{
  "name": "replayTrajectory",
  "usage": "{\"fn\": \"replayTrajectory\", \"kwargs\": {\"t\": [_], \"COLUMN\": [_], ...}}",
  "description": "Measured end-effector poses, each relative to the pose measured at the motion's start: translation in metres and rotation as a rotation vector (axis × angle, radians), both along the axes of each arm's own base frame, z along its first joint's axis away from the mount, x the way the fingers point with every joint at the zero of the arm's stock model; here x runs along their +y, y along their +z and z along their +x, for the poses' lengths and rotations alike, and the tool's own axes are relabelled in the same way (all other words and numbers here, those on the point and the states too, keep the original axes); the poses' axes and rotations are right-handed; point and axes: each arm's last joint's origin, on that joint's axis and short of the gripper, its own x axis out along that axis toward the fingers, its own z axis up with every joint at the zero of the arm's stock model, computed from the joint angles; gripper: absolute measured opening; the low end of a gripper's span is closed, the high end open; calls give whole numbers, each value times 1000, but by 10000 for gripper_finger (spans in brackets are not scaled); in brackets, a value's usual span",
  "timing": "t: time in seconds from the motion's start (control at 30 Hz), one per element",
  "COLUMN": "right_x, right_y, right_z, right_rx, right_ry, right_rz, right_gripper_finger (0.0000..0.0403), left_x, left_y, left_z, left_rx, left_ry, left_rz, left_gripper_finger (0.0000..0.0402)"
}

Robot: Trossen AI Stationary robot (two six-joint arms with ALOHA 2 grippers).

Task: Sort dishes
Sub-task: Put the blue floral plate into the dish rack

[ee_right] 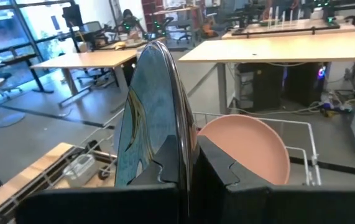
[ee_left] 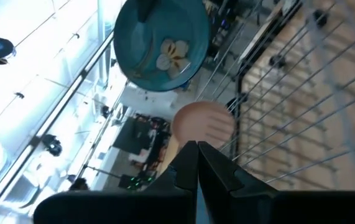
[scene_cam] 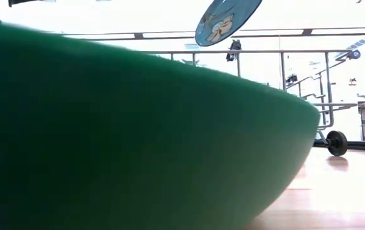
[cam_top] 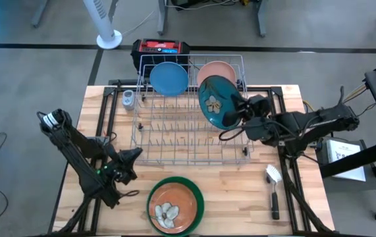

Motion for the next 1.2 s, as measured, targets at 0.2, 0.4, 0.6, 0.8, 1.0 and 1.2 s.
{"fn": "replayTrajectory", "kwargs": {"t": [0.2,0.4,0.6,0.8,1.0,1.2], "right_x": [-11,-30,-48,-58,-65,-65], "right_y": [-2,-6,-9,-12,-19,-27], "right_z": [-3,-7,-7,-10,-18,-26], "right_rx": [43,74,107,162,208,250], "right_ry": [-29,-76,-107,-152,-188,-218], "right_rz": [0,36,69,70,112,159], "right_gripper_finger": [10,10,10,10,10,10], "left_x": [16,30,49,61,73,78], "left_y": [13,23,21,26,34,36], "left_z": [1,-1,-11,-17,-19,-20], "left_rx": [20,20,12,-31,-96,-120], "left_ry": [51,92,124,151,201,221], "left_rz": [26,25,13,-41,-112,-136], "left_gripper_finger": [0,0,0,0,0,0]}}
